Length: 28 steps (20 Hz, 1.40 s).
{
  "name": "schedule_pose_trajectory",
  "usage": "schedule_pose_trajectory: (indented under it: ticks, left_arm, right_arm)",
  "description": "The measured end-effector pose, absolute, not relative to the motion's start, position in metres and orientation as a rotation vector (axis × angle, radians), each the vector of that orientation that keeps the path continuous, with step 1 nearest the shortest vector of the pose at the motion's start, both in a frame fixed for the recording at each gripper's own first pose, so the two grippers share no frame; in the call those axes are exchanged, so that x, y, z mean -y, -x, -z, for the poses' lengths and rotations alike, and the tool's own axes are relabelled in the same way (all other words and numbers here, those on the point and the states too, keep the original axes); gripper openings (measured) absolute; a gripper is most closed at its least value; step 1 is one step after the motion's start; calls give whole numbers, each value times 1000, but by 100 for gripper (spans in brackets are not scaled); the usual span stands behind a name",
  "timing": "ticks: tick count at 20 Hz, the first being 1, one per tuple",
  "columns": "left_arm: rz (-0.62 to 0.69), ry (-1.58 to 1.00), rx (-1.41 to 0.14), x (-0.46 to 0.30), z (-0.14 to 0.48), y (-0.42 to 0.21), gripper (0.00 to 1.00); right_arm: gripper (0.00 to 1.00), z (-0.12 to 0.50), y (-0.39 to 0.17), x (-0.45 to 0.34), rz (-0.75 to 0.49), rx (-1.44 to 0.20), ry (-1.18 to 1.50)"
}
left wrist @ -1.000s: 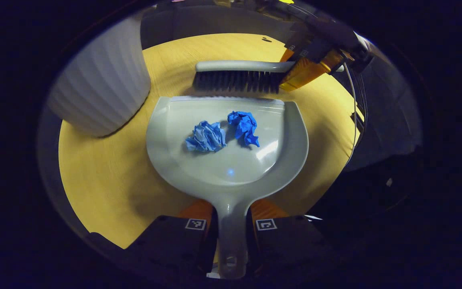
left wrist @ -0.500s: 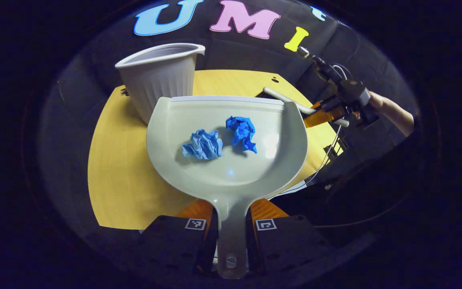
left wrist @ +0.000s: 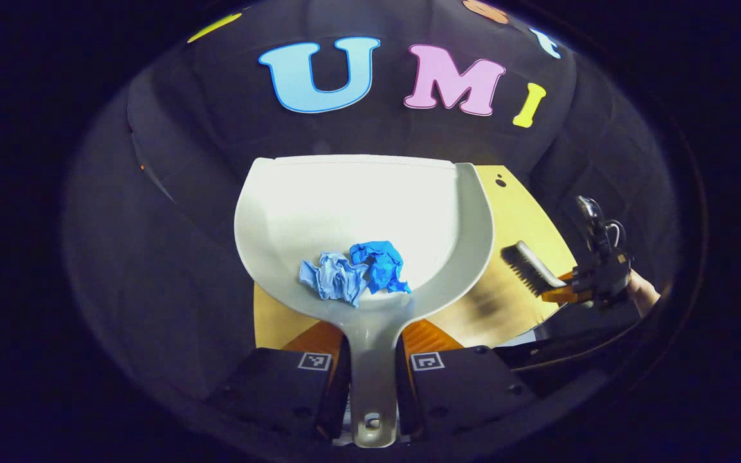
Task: Pick up the small broom and dustpan from the desktop, sweep the trash into the dustpan with the broom, and then empty the trash into the garbage bin.
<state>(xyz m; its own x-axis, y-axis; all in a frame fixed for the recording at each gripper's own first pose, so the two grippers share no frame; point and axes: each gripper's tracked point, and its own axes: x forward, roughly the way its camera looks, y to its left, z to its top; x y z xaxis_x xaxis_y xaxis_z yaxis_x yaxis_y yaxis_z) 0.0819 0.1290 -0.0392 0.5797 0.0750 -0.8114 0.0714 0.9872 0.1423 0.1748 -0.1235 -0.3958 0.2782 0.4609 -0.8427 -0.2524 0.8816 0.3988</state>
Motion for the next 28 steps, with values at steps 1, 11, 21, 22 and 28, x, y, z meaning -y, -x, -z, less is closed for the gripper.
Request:
schedule_pose_trajectory:
  ticks: [1, 11, 21, 22, 28]
  left_arm:
    - [-34, -199, -983, -136, 43, -102, 28]
    - [-139, -770, -1254, -77, 75, -173, 29]
    - [-165, -1206, -1235, -21, 123, -158, 29]
    - [-167, -1187, -1214, -24, 129, -152, 29]
    - [-219, -998, -933, -18, 99, -137, 28]
  right_arm:
    - [27, 394, -176, 128, -469, -1184, -223]
    - [27, 413, -130, 173, -236, -1155, -381]
    - [27, 425, -140, 201, -99, -1115, -490]
    - [27, 426, -140, 199, -107, -1119, -479]
    - [27, 423, -163, 185, -161, -1141, -428]
